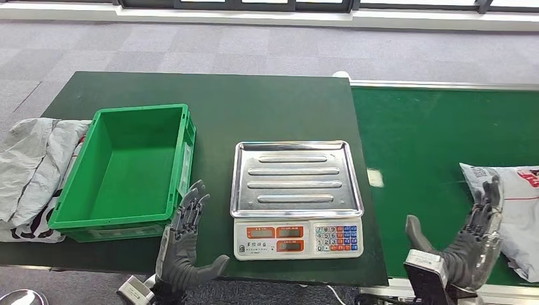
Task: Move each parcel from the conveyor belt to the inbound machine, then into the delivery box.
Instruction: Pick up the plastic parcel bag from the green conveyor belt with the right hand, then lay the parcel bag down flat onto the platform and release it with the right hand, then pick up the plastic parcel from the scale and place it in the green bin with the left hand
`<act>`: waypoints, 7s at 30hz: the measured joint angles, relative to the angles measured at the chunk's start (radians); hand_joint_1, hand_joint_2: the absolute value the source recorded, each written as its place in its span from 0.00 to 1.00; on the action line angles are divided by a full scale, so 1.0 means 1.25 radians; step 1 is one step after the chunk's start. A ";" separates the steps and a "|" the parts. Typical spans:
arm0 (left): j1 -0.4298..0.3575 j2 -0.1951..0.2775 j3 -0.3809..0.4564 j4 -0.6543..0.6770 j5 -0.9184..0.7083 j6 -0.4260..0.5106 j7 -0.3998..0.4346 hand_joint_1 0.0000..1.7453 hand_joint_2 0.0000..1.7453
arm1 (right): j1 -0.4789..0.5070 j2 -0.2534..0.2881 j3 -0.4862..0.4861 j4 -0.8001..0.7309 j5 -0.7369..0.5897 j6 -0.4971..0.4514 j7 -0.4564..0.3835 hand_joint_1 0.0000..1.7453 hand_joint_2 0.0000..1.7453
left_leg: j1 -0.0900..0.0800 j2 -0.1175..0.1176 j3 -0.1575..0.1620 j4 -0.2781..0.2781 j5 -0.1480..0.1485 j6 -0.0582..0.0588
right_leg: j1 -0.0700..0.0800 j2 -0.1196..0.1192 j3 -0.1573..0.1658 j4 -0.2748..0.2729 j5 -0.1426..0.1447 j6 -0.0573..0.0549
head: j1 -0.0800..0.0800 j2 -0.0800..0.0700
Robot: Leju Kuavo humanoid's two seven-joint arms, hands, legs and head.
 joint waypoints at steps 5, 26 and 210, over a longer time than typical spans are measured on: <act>-0.014 0.000 0.000 -0.002 -0.001 -0.012 0.000 0.00 1.00 | -0.058 -0.066 -0.036 -0.005 0.009 -0.020 0.077 0.00 1.00 | -0.001 0.000 0.000 0.000 0.000 0.000 | -0.001 0.000 0.000 0.000 0.001 0.001 | 0.000 0.000; -0.055 0.000 0.024 -0.013 0.027 -0.037 0.006 0.00 1.00 | -0.339 -0.315 -0.256 0.366 -0.022 0.196 0.212 0.00 1.00 | -0.003 -0.001 0.000 0.001 0.001 0.003 | -0.003 -0.001 0.001 0.000 0.002 0.003 | 0.000 0.000; -0.321 -0.096 -0.060 0.144 -0.397 0.011 0.301 0.00 1.00 | 0.007 0.106 -0.159 -0.024 -0.330 0.430 -0.110 0.00 1.00 | -0.001 -0.004 0.001 0.000 0.000 0.002 | -0.001 -0.004 0.003 0.000 -0.001 0.002 | 0.000 0.000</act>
